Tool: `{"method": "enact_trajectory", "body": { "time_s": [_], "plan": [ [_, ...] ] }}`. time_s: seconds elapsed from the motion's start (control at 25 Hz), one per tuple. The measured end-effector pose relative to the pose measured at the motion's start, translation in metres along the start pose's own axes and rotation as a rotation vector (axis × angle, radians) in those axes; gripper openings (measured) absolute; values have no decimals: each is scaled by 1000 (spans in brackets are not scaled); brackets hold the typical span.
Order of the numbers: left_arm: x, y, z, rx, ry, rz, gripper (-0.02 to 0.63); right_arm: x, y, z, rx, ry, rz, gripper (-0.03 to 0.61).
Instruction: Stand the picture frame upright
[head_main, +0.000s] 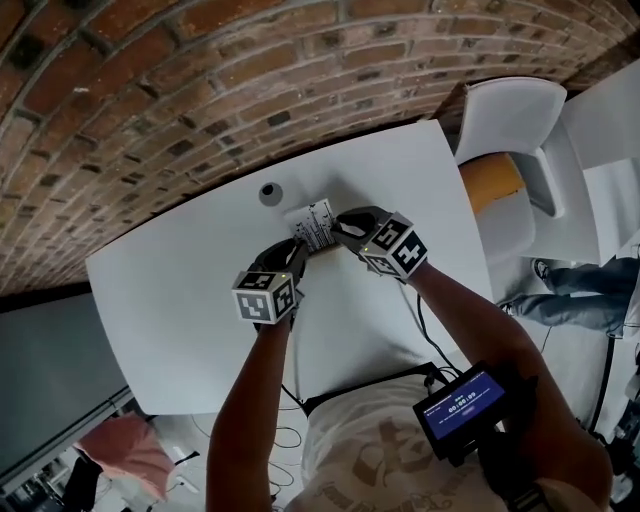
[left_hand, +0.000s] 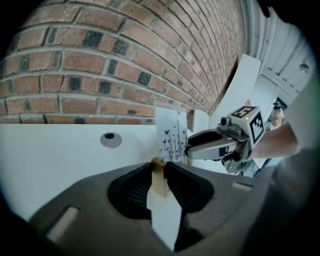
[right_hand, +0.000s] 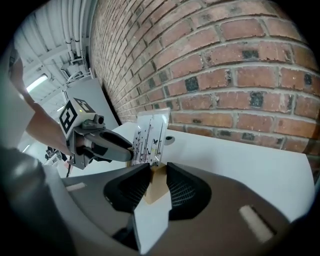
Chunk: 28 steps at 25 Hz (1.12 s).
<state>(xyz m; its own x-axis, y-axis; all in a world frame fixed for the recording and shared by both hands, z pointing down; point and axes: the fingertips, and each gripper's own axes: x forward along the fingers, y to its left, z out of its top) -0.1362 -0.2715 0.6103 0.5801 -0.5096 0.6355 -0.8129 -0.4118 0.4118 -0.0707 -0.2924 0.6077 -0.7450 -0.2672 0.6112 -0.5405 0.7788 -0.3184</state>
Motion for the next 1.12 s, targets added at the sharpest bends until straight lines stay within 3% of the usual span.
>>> {"method": "enact_trajectory", "body": {
  "time_s": [0.2,0.48,0.92,1.12],
  "plan": [
    [24,16,16,15,-8,33,97,14,-28,10,-17,-8,-14,114],
    [49,37,47,94,-14,43,97,28,-63,31,-43,-57,-47,114],
    [79,68,88,185,-59,116,97,50,-105,69,-232,-118,-127,114],
    [87,74,94,246,-61,143,98,54,-113,73,-271,-131,-164,115]
  ]
}}
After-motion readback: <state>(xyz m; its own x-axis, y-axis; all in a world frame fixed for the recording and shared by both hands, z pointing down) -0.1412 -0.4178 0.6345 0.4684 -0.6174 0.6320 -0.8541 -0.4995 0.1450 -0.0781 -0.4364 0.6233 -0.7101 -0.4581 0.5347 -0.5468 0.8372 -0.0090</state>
